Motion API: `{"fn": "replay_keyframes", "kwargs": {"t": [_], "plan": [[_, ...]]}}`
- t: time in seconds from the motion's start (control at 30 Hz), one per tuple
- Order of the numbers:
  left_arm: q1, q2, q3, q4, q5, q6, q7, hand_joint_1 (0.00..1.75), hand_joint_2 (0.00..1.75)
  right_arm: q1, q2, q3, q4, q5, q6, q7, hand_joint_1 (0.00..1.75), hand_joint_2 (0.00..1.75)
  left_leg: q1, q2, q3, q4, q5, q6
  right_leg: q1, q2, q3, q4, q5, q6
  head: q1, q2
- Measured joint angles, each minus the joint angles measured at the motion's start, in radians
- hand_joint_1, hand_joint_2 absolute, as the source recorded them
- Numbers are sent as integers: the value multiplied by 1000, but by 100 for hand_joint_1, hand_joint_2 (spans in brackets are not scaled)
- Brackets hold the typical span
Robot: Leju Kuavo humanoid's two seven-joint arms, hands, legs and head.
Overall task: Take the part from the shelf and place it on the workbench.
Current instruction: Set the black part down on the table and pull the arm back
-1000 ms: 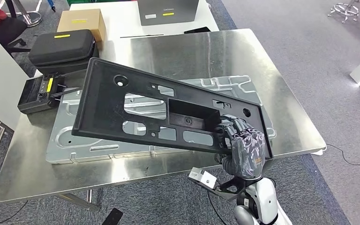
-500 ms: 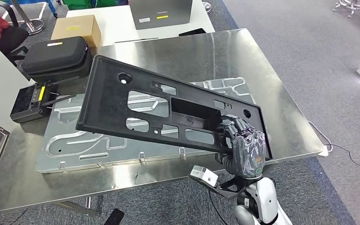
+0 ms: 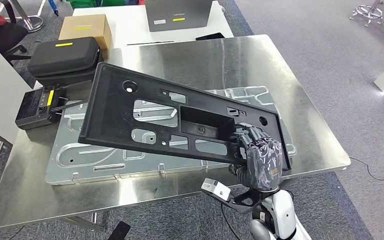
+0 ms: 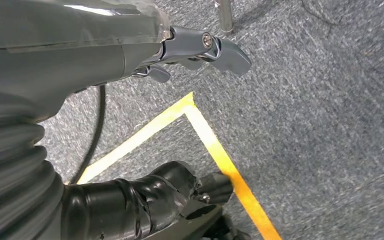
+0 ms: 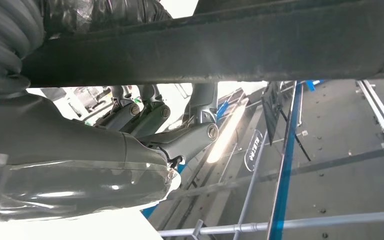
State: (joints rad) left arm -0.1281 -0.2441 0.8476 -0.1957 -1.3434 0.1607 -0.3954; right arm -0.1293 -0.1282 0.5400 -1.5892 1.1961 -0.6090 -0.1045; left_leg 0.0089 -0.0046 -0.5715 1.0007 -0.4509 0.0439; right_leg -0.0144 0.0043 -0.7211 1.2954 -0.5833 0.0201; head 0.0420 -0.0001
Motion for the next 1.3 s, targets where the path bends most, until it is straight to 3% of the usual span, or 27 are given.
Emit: {"fn": "replay_keyframes", "kwargs": {"t": [0.03,0.07,0.13,0.17,0.23,0.3,0.37,0.47,0.5,0.53,0.57,0.63,0.67,0.73,0.83,0.9,0.97,1.0,1.03,1.07,1.17,1.23,1.3], "plan": [[1,0,0,0,1,-4,-1,0,175,0,0,0,1,4,1,1,175,175,0,0,1,2,-2,-1,-1,0,0,-4,15,1,0,0],[1,0,0,0,1,-11,-3,0,175,-2,0,0,1,7,3,2,175,175,0,-1,2,4,-4,-2,-2,-1,20,-48,47,0,0,0],[1,0,0,0,3,-27,-11,0,175,-10,0,0,2,13,4,5,172,175,-2,-2,4,12,-11,-8,0,-2,83,-180,107,-5,0,0],[0,0,0,0,3,-33,-15,0,175,-14,0,0,2,15,5,5,171,175,-3,-2,3,16,-15,-12,2,-3,106,-227,121,-9,0,0],[0,0,0,0,2,-42,-20,0,175,-21,0,0,4,15,9,7,170,175,-7,-2,1,19,-18,-21,6,-1,119,-254,119,-15,-1,0],[0,0,-1,0,1,-45,-23,0,87,-25,0,0,6,19,14,10,170,175,-6,-2,1,21,-22,-31,4,-1,120,-258,122,-26,-1,0],[-1,0,-2,0,-1,-40,-17,0,0,-37,2,0,9,57,23,24,171,175,-3,-2,-18,65,-53,-42,-1,-2,123,-265,125,-39,-1,0],[-2,0,-7,0,-9,-25,9,0,0,-81,7,2,24,168,61,69,174,175,1,-1,-105,246,-136,-54,0,-3,125,-266,125,-48,-1,0],[-3,0,-12,0,-13,-22,17,0,0,-102,8,4,35,203,78,84,173,175,2,-1,-129,289,-144,-55,0,-3,125,-266,124,-49,-1,0],[-4,0,-17,0,-17,-20,23,0,0,-124,9,8,49,233,94,98,174,175,2,-1,-136,295,-132,-55,1,-2,126,-265,124,-49,-1,0],[-6,0,-21,0,-20,-19,28,0,0,-147,11,13,64,259,109,112,173,175,2,-1,-124,262,-102,-54,1,-2,127,-265,123,-48,-1,0],[-12,0,-30,0,-25,-18,36,0,0,-197,17,25,98,303,136,137,173,175,1,-1,-66,127,-29,-47,2,-1,130,-264,121,-44,-1,0],[-16,0,-34,0,-27,-18,39,0,0,-222,20,31,117,321,149,151,173,175,-1,-1,-41,70,-8,-43,4,0,130,-262,120,-40,-1,0],[-21,-1,-45,0,-34,-18,47,0,0,-276,28,45,164,351,171,177,174,175,-5,-2,-23,23,1,-36,6,0,127,-262,121,-31,-1,0],[-24,-4,-59,0,-41,-19,59,0,0,-344,39,67,241,369,193,211,175,175,-1,-2,-21,12,10,-20,5,0,122,-258,118,-15,0,0],[-29,-6,-68,0,-44,-20,64,0,0,-384,46,85,294,372,201,230,175,175,3,-1,-18,4,15,-9,3,-2,91,-191,77,-6,0,0],[-33,-9,-76,0,-48,-22,66,0,0,-412,55,100,347,372,210,239,175,175,2,-1,-19,4,15,-4,1,-2,27,-58,18,0,0,0],[-34,-10,-79,0,-50,-22,68,0,0,-420,60,105,373,372,213,242,175,175,2,-2,-19,5,14,-3,1,-2,-1,-4,4,2,0,0],[-34,-10,-82,0,-50,-23,69,0,0,-425,66,109,397,373,216,245,174,175,2,-2,-19,6,13,-3,0,-2,-16,18,8,3,0,0],[-34,-11,-85,0,-50,-23,72,0,0,-431,72,112,422,373,216,247,173,175,2,-3,-18,8,12,-3,0,-3,-10,-1,32,2,0,0],[-37,-14,-96,0,-50,-23,76,0,0,-458,92,115,489,373,217,251,174,175,0,-5,-19,19,2,-11,3,-3,72,-189,127,-8,0,0],[-40,-15,-101,0,-50,-23,78,0,0,-473,104,115,535,372,219,255,175,175,-4,-5,-22,23,-1,-19,8,-2,99,-250,137,-16,0,0],[-41,-17,-103,0,-48,-20,83,0,0,-479,112,115,584,367,221,256,175,175,-5,-5,-23,20,-1,-29,8,-1,102,-256,136,-24,-1,0]]}}
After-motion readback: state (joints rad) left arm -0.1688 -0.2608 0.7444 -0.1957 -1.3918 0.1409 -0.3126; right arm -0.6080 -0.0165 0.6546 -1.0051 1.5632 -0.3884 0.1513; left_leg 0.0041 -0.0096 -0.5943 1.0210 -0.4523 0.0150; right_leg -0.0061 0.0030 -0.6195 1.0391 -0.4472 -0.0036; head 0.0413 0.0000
